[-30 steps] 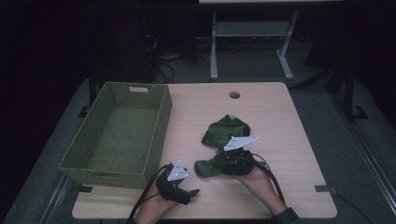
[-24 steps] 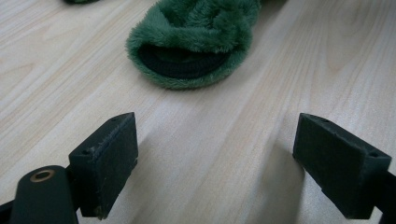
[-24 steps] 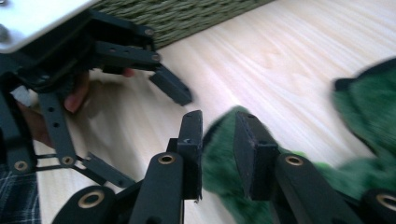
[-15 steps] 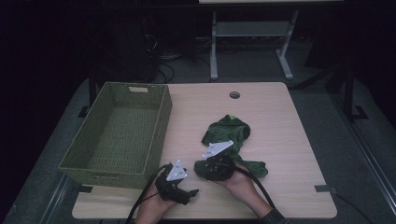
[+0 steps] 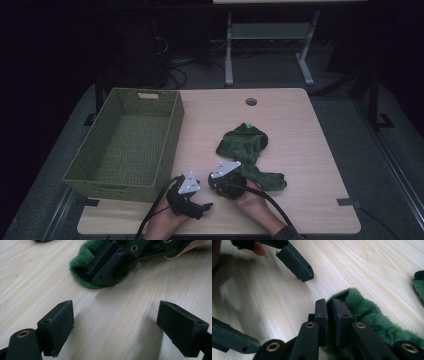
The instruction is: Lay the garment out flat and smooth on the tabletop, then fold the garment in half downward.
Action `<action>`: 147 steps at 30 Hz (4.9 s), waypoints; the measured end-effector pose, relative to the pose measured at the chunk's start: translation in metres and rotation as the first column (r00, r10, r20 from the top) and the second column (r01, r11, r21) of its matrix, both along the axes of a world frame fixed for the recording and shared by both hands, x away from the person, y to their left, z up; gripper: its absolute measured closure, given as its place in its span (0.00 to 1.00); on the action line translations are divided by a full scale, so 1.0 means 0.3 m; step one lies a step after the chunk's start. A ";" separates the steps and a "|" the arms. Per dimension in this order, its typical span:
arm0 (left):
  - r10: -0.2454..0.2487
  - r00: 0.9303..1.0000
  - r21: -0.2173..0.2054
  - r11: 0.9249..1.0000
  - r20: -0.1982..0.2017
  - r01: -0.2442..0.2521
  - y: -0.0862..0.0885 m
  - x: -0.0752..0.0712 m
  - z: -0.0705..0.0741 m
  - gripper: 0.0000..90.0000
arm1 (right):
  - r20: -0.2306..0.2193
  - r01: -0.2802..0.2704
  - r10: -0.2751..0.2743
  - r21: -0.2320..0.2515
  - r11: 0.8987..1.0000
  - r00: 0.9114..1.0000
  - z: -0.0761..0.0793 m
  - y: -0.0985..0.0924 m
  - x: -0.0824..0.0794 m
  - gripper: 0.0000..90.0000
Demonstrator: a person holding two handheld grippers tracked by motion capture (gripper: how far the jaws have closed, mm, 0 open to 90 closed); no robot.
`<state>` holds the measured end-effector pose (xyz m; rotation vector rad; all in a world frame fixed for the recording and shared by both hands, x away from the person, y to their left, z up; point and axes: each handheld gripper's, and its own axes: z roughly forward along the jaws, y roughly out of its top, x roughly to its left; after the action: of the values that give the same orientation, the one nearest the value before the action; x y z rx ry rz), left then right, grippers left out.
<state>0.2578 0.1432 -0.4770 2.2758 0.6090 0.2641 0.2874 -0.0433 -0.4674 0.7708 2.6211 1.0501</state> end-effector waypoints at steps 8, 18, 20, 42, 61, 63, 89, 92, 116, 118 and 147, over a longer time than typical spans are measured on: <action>0.001 1.000 -0.004 1.000 -0.001 -0.001 -0.001 0.000 0.000 0.15 | -0.051 -0.022 0.024 0.047 0.999 0.998 0.011 0.002 -0.011 0.96; 0.004 1.000 -0.009 1.000 -0.002 -0.004 -0.002 -0.001 -0.001 0.15 | -0.083 -0.018 0.034 0.182 0.983 0.996 0.084 -0.070 0.000 0.96; 0.002 1.000 -0.006 1.000 -0.002 -0.002 -0.001 0.000 -0.001 0.15 | -0.092 -0.003 0.025 0.236 0.972 0.995 0.106 -0.108 0.010 0.95; 0.006 1.000 -0.008 1.000 -0.006 -0.006 -0.002 0.000 0.000 0.15 | -0.080 0.138 -0.120 0.304 0.943 0.990 0.155 -0.365 0.008 0.94; 0.009 1.000 -0.008 1.000 -0.003 -0.009 -0.005 0.004 -0.001 0.15 | -0.014 0.181 -0.184 0.269 0.946 0.983 0.179 -0.436 0.023 1.00; 0.009 1.000 -0.006 1.000 -0.003 -0.009 -0.005 0.004 -0.001 0.15 | -0.036 0.187 -0.184 0.247 0.951 0.982 0.157 -0.426 0.034 1.00; 0.011 1.000 -0.003 1.000 -0.007 -0.011 -0.006 0.006 0.000 0.15 | -0.068 0.242 -0.234 0.158 0.957 0.970 0.109 -0.507 0.046 0.92; 0.011 1.000 -0.003 1.000 -0.007 -0.011 -0.006 0.006 0.000 0.15 | -0.058 0.249 -0.243 0.144 0.958 0.968 0.114 -0.526 0.041 0.90; 0.013 1.000 -0.005 1.000 -0.007 -0.013 -0.006 0.008 0.000 0.15 | -0.080 0.333 -0.324 0.150 0.931 0.943 0.050 -0.806 -0.112 0.81; 0.013 1.000 -0.005 1.000 -0.007 -0.013 -0.006 0.008 0.000 0.15 | -0.096 0.328 -0.316 0.148 0.933 0.944 0.034 -0.812 -0.127 0.81; 0.017 1.000 -0.004 1.000 -0.004 -0.017 -0.010 0.011 0.000 0.15 | -0.126 0.204 -0.184 0.177 0.963 0.975 0.000 -0.745 -0.097 0.95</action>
<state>0.2611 0.1403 -0.4771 2.2683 0.6308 0.2659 0.2584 -0.2668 -0.4673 1.1323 2.4923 1.2424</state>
